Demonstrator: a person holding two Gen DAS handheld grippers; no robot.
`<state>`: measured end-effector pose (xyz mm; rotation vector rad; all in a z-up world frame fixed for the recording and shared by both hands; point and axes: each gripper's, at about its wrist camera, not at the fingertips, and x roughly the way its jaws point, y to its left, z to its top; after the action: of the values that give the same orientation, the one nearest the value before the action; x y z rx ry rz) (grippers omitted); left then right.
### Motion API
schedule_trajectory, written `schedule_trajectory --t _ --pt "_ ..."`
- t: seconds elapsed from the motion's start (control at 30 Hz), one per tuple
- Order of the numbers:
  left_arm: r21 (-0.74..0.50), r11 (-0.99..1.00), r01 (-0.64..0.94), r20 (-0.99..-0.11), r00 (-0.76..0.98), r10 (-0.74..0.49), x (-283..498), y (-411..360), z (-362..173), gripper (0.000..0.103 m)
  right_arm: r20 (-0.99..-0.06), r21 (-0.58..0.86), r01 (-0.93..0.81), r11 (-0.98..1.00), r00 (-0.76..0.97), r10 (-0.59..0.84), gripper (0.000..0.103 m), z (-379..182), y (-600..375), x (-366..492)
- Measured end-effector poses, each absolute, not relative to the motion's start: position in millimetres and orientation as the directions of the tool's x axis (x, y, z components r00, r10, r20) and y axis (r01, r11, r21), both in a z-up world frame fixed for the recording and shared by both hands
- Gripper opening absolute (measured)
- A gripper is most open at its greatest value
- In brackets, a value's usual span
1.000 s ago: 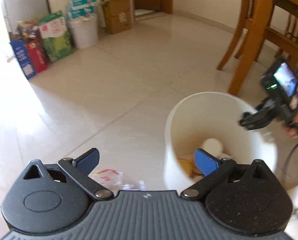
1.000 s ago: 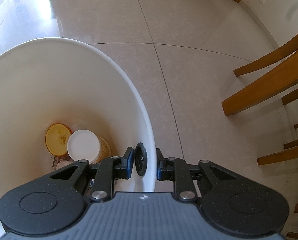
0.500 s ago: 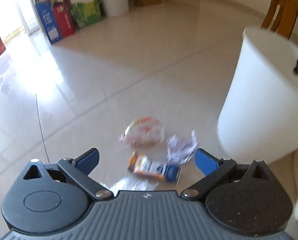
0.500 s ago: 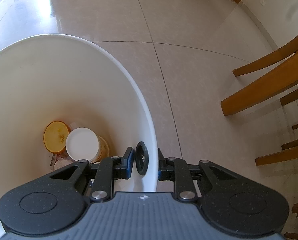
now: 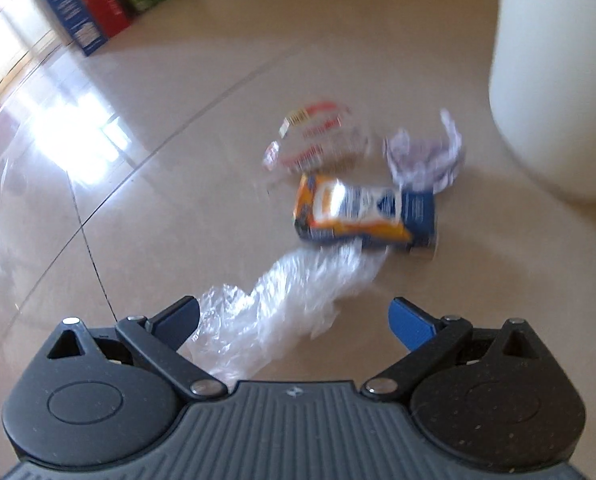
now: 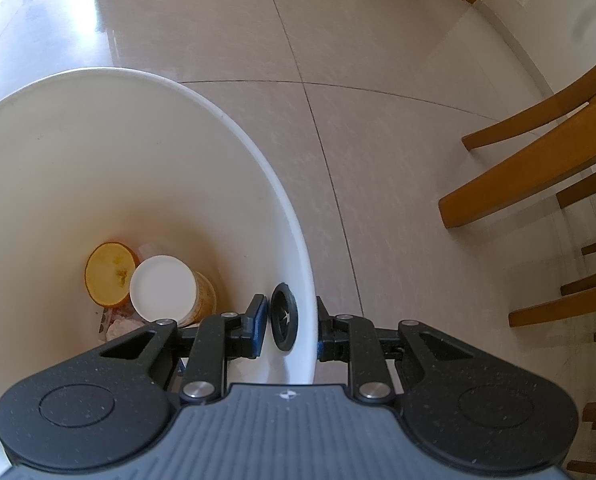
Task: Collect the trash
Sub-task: 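Move the left gripper to the clear plastic bag and grasp it, then carry the plastic bag over the bin and open the left gripper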
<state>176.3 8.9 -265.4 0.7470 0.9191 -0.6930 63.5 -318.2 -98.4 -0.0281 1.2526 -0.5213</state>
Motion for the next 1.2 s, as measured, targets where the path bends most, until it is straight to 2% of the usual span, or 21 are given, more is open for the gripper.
schedule_trajectory --t 0.13,0.23,0.5,0.57,0.77,0.87,1.2 --pt "0.304 0.497 0.813 -0.886 0.432 -0.166 176 9 -286 0.099 -0.895 -0.301 0.364 0.881 0.211 -0.393 0.027 -100 -318 63" --pt "0.329 0.475 0.816 -0.886 0.441 -0.144 177 9 -297 0.095 -0.894 -0.303 0.363 0.881 0.212 -0.395 0.027 -101 -317 63" --pt "0.371 0.430 0.823 -0.871 0.470 -0.146 186 0 -311 0.091 -0.894 -0.302 0.371 0.878 0.210 -0.396 0.027 -101 -318 63" --pt "0.370 0.430 0.824 -0.873 0.466 -0.143 191 -3 -313 0.084 -0.894 -0.302 0.373 0.877 0.208 -0.397 0.027 -101 -318 64" --pt "0.324 0.460 0.827 -0.894 0.427 -0.138 200 -10 -321 0.060 -0.895 -0.301 0.381 0.874 0.203 -0.396 0.027 -102 -320 65" --pt "0.254 0.515 0.819 -0.908 0.385 -0.165 202 -7 -318 0.055 -0.895 -0.302 0.380 0.874 0.202 -0.397 0.027 -102 -320 65" --pt "0.161 0.583 0.796 -0.926 0.327 -0.191 194 3 -296 0.053 -0.898 -0.299 0.384 0.874 0.195 -0.393 0.027 -103 -321 66"
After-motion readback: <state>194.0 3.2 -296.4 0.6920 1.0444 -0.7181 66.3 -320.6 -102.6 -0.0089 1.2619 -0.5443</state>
